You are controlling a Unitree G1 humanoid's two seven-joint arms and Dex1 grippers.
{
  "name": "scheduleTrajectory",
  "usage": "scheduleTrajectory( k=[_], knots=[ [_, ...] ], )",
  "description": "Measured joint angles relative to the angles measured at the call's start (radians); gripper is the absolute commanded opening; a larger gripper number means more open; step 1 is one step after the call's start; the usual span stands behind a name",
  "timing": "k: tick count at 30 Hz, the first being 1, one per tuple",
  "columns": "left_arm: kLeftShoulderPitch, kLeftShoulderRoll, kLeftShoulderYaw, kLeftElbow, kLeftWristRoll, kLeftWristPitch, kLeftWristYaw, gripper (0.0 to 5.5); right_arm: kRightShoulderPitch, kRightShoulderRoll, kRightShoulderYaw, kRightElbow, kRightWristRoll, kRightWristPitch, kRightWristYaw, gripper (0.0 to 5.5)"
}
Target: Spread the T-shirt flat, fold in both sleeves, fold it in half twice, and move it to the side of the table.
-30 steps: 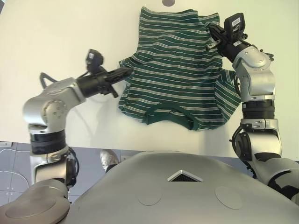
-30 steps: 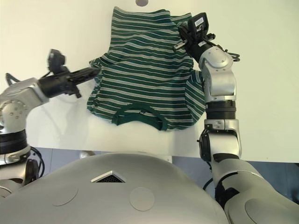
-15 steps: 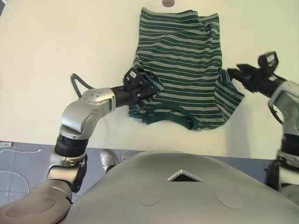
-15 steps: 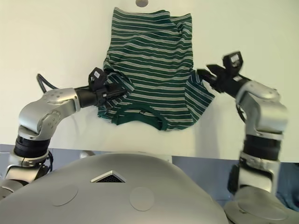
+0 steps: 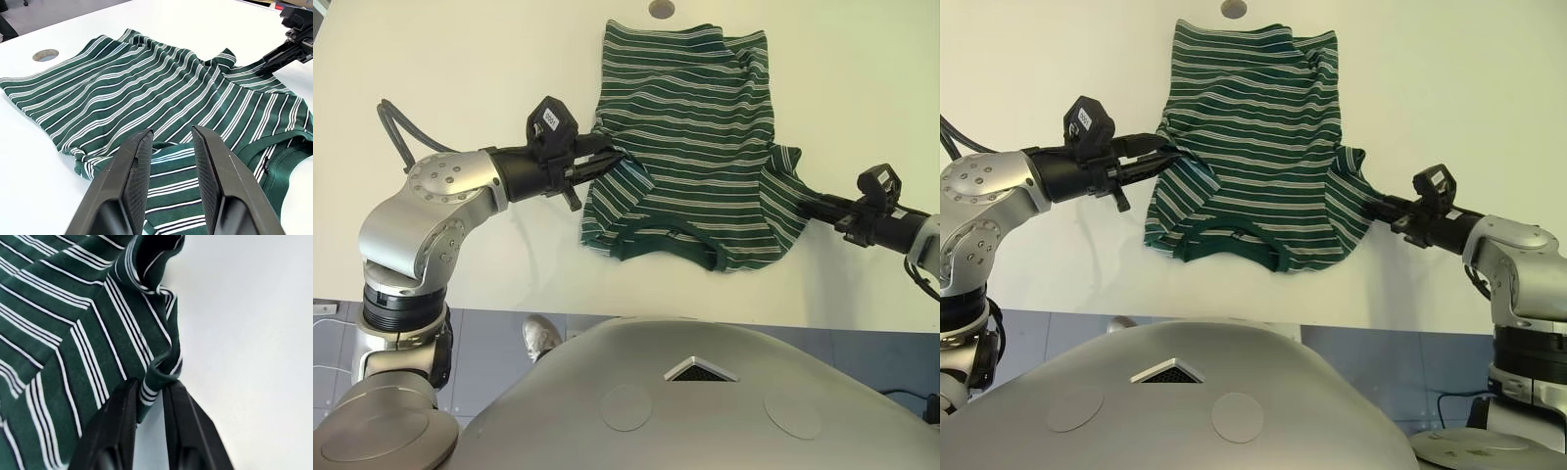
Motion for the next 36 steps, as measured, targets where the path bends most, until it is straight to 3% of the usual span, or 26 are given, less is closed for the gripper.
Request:
scheduleTrajectory(
  k=[5, 10, 12, 15, 18, 22, 24, 26, 30, 36],
  knots=[
    [0.007, -0.003, -0.005, 0.006, 0.009, -0.010, 0.006, 1.45, -0.021, 0.009, -0.016, 0.014, 0.045, 0.027, 0.012, 0.01],
    [0.014, -0.004, -0.010, 0.028, 0.027, -0.025, 0.003, 1.45, -0.059, -0.059, 0.032, -0.178, 0.070, 0.025, 0.062, 0.01],
    [0.008, -0.005, -0.018, 0.044, 0.029, -0.027, 0.001, 1.45, -0.097, -0.061, 0.102, -0.243, 0.058, 0.024, 0.046, 0.01],
    [-0.031, -0.008, -0.028, 0.075, 0.036, -0.029, -0.003, 1.45, -0.184, 0.012, 0.374, -0.256, -0.052, -0.011, 0.013, 0.01],
    [-0.070, -0.008, -0.034, 0.105, 0.037, -0.033, -0.014, 1.45, -0.231, 0.080, 0.518, -0.240, -0.119, -0.046, -0.021, 0.70],
    [-0.067, -0.002, -0.033, 0.124, 0.058, -0.062, -0.017, 1.45, -0.228, 0.078, 0.530, -0.235, -0.125, -0.082, -0.020, 1.51],
    [-0.034, 0.047, -0.036, 0.124, 0.100, -0.124, -0.043, 1.83, -0.206, 0.047, 0.473, -0.253, -0.122, -0.098, -0.017, 1.59],
    [0.032, 0.158, -0.043, 0.138, 0.216, -0.290, -0.106, 2.24, -0.175, -0.035, 0.349, -0.301, -0.114, -0.158, 0.030, 1.59],
    [0.121, 0.357, -0.093, 0.320, 0.515, -0.825, -0.190, 3.05, -0.137, -0.138, 0.204, -0.294, -0.100, -0.345, 0.161, 1.59],
    [0.132, 0.384, -0.195, 0.548, 0.722, -1.347, -0.183, 3.22, 0.019, -0.189, 0.269, -0.017, -0.375, -0.992, 0.200, 1.59]
  ],
)
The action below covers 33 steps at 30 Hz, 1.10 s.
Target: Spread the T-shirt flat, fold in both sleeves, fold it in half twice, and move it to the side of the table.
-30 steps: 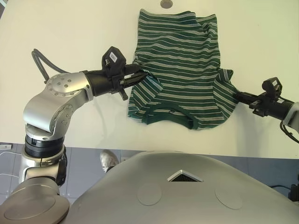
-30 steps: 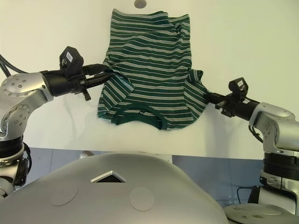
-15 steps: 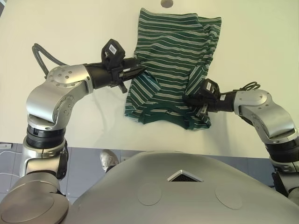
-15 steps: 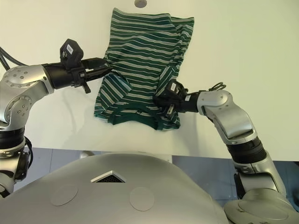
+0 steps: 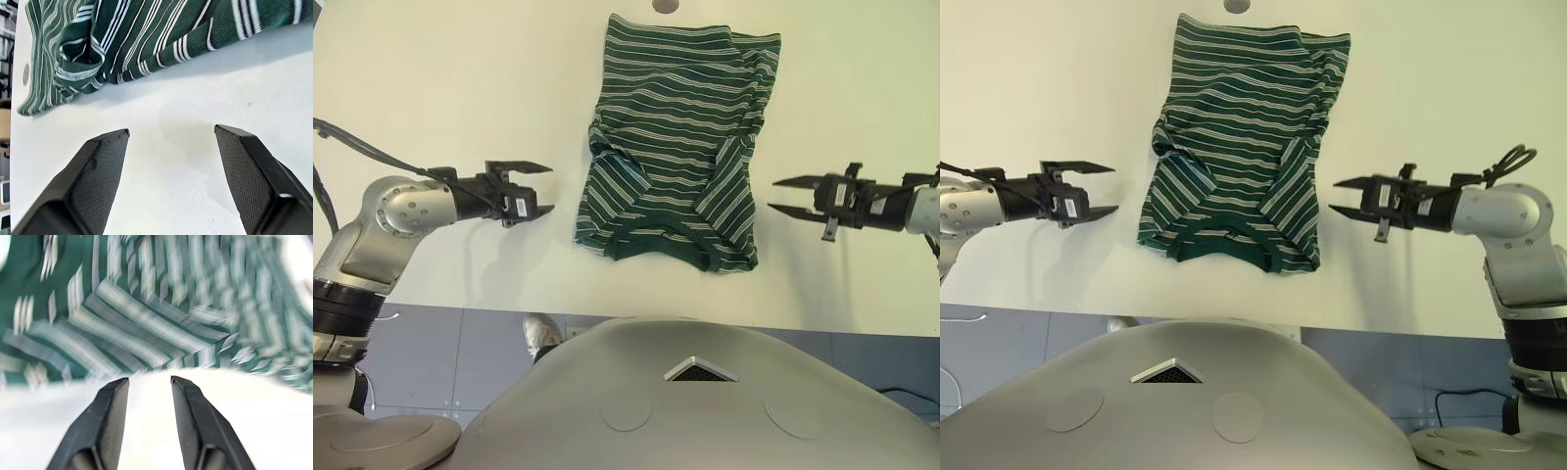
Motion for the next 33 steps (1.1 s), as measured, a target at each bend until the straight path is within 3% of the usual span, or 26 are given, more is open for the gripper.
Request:
scheduleTrajectory(
  k=[3, 7, 12, 16, 21, 25, 29, 31, 33],
  knots=[
    [-0.029, -0.071, -0.053, 0.070, 0.067, -0.149, 0.051, 3.22, 0.035, -0.010, 0.051, 0.107, -0.116, -0.352, -0.045, 1.59],
    [-0.075, -0.167, -0.111, 0.125, 0.093, -0.230, 0.080, 3.22, -0.005, 0.013, 0.110, 0.143, -0.141, -0.484, -0.072, 1.59],
    [-0.128, -0.199, -0.162, 0.189, 0.092, -0.298, 0.064, 2.57, -0.060, 0.051, 0.183, 0.143, -0.147, -0.459, -0.083, 0.90],
    [-0.174, -0.210, -0.196, 0.233, 0.050, -0.293, -0.004, 1.73, -0.065, 0.050, 0.210, 0.093, -0.113, -0.328, -0.061, 0.02],
    [-0.225, -0.211, -0.210, 0.271, 0.022, -0.253, -0.068, 0.80, -0.066, 0.049, 0.217, -0.002, -0.029, -0.093, -0.009, 0.00],
    [-0.136, -0.146, -0.210, 0.035, -0.278, 0.174, -0.264, 0.05, -0.036, -0.013, 0.213, -0.135, 0.149, 0.205, 0.092, 0.00],
    [-0.089, -0.014, -0.144, -0.210, -0.729, 0.662, -0.370, 0.01, -0.056, -0.110, 0.133, -0.293, 0.559, 0.609, 0.154, 0.00],
    [-0.214, -0.056, -0.033, -0.247, -0.951, 0.905, -0.307, 0.01, -0.220, -0.061, 0.052, -0.203, 0.782, 0.858, 0.096, 0.00],
    [-0.389, -0.163, 0.016, -0.155, -0.972, 0.984, -0.217, 0.01, -0.375, 0.039, 0.010, -0.004, 0.816, 0.947, 0.005, 0.00]
  ],
)
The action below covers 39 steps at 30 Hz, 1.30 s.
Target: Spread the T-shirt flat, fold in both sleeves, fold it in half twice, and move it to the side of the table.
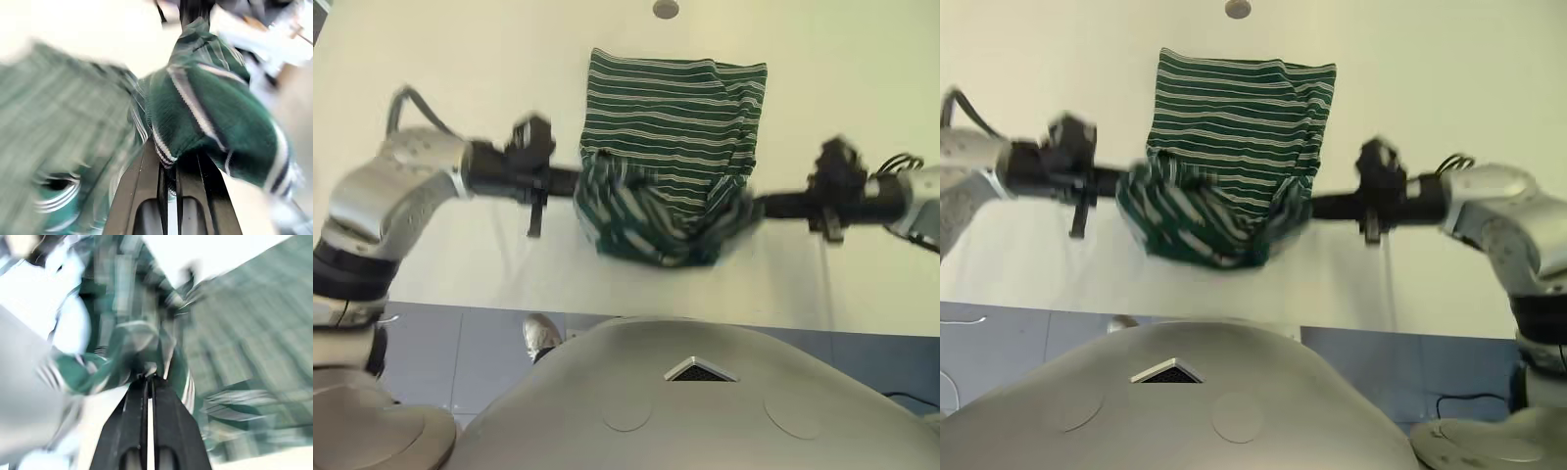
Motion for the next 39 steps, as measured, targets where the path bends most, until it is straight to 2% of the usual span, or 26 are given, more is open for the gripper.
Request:
scheduleTrajectory(
  k=[4, 9, 10, 14, 16, 20, 23, 24, 25, 28, 30, 33, 35, 36, 39],
  knots=[
    [-0.232, -0.239, -0.067, 0.360, 0.229, -0.007, 0.175, 0.01, -0.257, 0.190, -0.015, 0.420, -0.076, 0.031, -0.151, 0.00],
    [-0.461, -0.472, -0.096, 0.922, 0.506, -0.067, 0.400, 0.01, -0.539, 0.415, 0.032, 0.953, -0.335, -0.124, -0.315, 0.00],
    [-0.478, -0.496, -0.083, 0.969, 0.519, -0.086, 0.408, 0.35, -0.566, 0.437, 0.027, 1.002, -0.348, -0.150, -0.324, 0.28],
    [-0.560, -0.580, 0.024, 1.194, 0.544, -0.161, 0.434, 0.97, -0.660, 0.485, -0.043, 1.195, -0.413, -0.266, -0.374, 0.96],
    [-0.582, -0.604, 0.073, 1.258, 0.544, -0.168, 0.449, 1.06, -0.667, 0.494, -0.075, 1.231, -0.423, -0.290, -0.380, 1.18],
    [-0.604, -0.614, 0.173, 1.354, 0.563, -0.166, 0.591, 1.06, -0.667, 0.502, -0.138, 1.220, -0.453, -0.406, -0.400, 1.18],
    [-0.604, -0.598, 0.218, 1.359, 0.583, -0.168, 0.653, 1.06, -0.667, 0.504, -0.162, 1.176, -0.465, -0.459, -0.398, 1.18],
    [-0.603, -0.588, 0.231, 1.356, 0.584, -0.173, 0.656, 1.06, -0.658, 0.505, -0.158, 1.144, -0.487, -0.475, -0.396, 0.96],
    [-0.588, -0.575, 0.241, 1.316, 0.586, -0.208, 0.631, 1.06, -0.643, 0.510, -0.131, 1.090, -0.513, -0.493, -0.373, 0.75],
    [-0.514, -0.562, 0.244, 1.114, 0.594, -0.290, 0.534, 0.53, -0.571, 0.553, -0.007, 0.954, -0.607, -0.519, -0.311, 0.16],
    [-0.396, -0.529, 0.162, 0.856, 0.593, -0.260, 0.400, 0.02, -0.556, 0.565, 0.055, 0.968, -0.693, -0.564, -0.331, 0.00],
    [-0.223, -0.464, -0.074, 0.513, 0.651, -0.150, 0.204, 0.01, -0.607, 0.574, 0.085, 1.137, -0.806, -0.654, -0.459, 0.00],
    [-0.138, -0.429, -0.181, 0.436, 0.721, -0.100, 0.167, 0.01, -0.678, 0.560, 0.093, 1.239, -0.870, -0.703, -0.514, 0.00],
    [-0.127, -0.414, -0.196, 0.429, 0.744, -0.097, 0.168, 0.01, -0.700, 0.552, 0.122, 1.259, -0.909, -0.717, -0.502, 0.00],
    [-0.155, -0.371, -0.241, 0.433, 0.840, -0.134, 0.179, 0.01, -0.693, 0.511, 0.316, 1.229, -1.091, -0.841, -0.344, 0.00]
  ],
)
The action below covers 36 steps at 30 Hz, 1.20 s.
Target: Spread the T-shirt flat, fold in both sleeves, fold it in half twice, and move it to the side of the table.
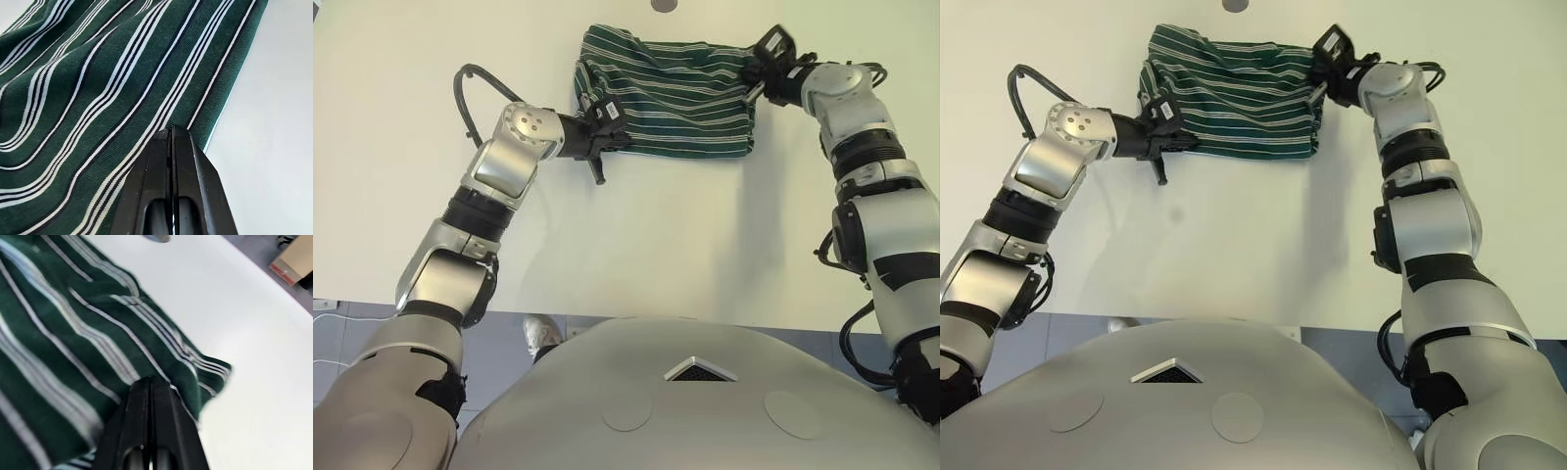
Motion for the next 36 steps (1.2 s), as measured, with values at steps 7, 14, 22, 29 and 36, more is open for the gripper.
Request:
scheduleTrajectory(
  k=[7, 14, 22, 29, 36],
  knots=[
    [-0.222, 0.099, -0.062, 0.416, 0.214, -0.320, 0.051, 0.01, 0.293, -0.313, 0.142, -0.723, 0.119, -0.028, 0.523, 0.00],
    [-0.304, -0.029, 0.064, 0.603, 0.189, -0.513, 0.173, 0.26, 0.403, -0.203, 0.000, -1.120, 0.322, 0.253, 0.376, 0.45],
    [0.358, 0.371, 0.231, -0.178, 0.063, -0.777, -0.021, 1.69, 0.600, -0.463, -0.194, -0.911, 0.178, -0.294, 0.309, 2.18],
    [0.548, 0.364, 0.201, -0.313, 0.226, -0.815, 0.062, 1.69, 0.572, -0.435, -0.081, -0.588, -0.038, -0.846, 0.191, 2.18],
    [0.517, 0.311, 0.147, -0.347, 0.280, -0.807, 0.064, 1.69, 0.511, -0.319, 0.000, -0.548, -0.248, -1.009, -0.059, 1.86]
  ],
)
